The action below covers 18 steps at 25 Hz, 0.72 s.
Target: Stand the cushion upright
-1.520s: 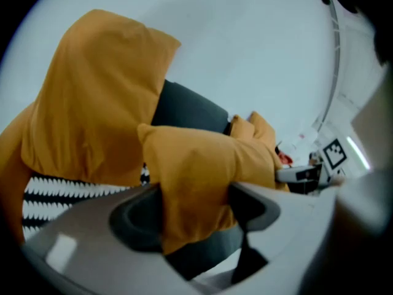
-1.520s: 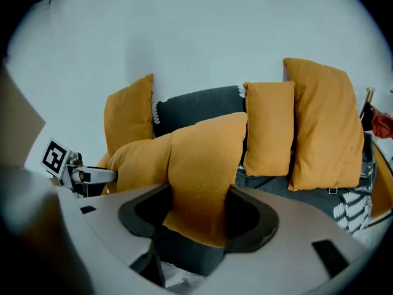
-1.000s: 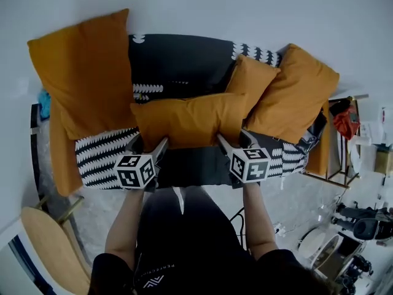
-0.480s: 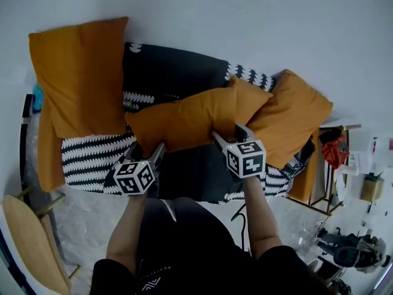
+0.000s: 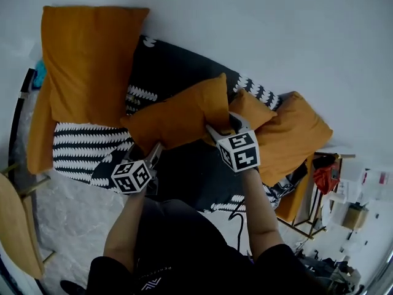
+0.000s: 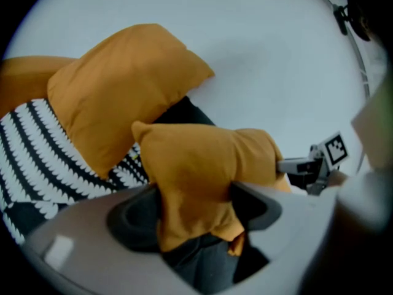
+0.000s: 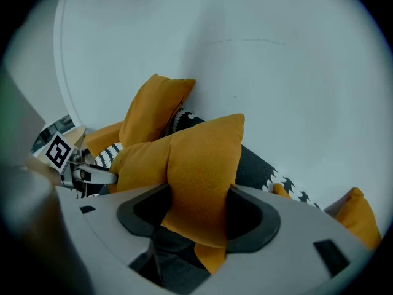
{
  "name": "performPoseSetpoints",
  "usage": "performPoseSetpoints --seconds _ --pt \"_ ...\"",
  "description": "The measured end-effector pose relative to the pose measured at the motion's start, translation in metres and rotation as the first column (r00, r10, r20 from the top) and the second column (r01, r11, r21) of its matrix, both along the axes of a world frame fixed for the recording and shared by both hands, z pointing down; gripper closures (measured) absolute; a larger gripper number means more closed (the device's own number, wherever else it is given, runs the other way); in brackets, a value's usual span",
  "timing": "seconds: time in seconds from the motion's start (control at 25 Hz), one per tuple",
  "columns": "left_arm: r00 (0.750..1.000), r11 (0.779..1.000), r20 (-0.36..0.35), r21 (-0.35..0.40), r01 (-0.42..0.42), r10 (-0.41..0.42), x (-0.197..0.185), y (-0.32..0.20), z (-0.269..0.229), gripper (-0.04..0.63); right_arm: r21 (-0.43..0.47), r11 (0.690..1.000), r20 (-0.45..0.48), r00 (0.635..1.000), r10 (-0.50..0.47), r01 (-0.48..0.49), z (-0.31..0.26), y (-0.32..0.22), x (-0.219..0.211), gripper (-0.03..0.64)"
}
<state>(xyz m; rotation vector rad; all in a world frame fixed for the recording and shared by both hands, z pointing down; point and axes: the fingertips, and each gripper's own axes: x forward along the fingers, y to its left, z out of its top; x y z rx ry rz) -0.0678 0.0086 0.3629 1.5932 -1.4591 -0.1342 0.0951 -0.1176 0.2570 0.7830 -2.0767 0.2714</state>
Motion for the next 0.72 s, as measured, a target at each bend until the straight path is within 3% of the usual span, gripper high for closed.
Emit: performPoseSetpoints --seconds 0.2,0.72 --pt "0.999 0.999 -0.029 -0.010 0.035 -0.035 -0.002 -0.003 0.020 0.239 0.018 0.997 -0.049 0.996 -0.071 0.072 0.008 -0.013 -0.018 0.334" --pt "0.995 0.998 -0.085 -0.042 0.050 -0.054 -0.003 -0.035 0.065 0.236 0.067 0.985 -0.156 0.977 -0.145 0.157 0.031 -0.045 -0.043 0.325"
